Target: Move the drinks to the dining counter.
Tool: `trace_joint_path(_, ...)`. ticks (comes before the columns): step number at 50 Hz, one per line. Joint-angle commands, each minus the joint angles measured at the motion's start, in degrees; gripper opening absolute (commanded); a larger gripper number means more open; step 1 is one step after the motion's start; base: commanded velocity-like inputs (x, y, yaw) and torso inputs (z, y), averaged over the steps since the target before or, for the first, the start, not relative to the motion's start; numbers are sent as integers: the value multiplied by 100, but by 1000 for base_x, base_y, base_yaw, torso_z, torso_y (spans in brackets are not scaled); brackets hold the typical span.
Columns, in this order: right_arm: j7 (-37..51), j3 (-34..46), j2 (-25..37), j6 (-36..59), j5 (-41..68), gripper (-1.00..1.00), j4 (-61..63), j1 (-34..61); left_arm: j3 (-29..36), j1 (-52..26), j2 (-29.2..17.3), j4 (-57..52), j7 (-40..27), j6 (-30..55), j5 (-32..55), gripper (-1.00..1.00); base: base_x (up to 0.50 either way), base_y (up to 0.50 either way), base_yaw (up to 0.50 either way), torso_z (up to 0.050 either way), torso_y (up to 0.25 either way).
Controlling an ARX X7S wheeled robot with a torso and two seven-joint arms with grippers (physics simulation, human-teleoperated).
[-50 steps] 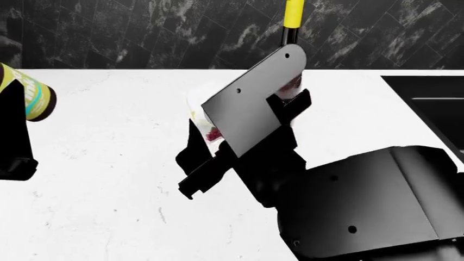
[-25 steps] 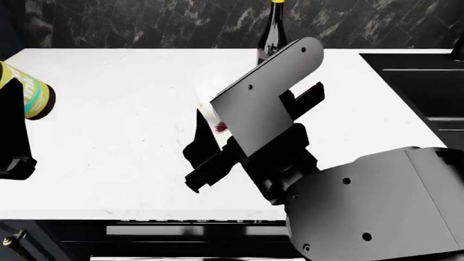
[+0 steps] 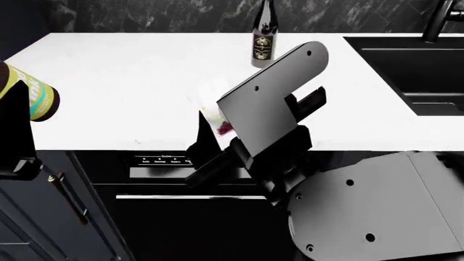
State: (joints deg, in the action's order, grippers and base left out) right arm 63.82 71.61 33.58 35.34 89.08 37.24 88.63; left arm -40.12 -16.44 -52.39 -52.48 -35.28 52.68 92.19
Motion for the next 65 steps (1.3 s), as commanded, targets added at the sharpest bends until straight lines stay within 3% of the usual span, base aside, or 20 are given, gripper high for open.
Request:
trace_joint_path(1,-39,-119,6,29,-142,-100,6,4,-13,-3,21,9,-13,-27,-21,-100,-500,-2,0,0,0)
trace_joint_path(32,-100,-60,130,35,-121,-100,-93,-163,-23,55,11,-35,21,-20,-53,-100,-500,-2,0,1,0)
trace_joint_path(43,292,84,130,341,-115,-100,-152,-10,-27,69,13,-26,36,-24,-70,-100,-489,-5,184,0,0)
trace_joint_path(65,424,99,136,407,-116,-100,-145,38,-186,144,-28,-23,15,-37,6,-100,-102,-5,365,0,0)
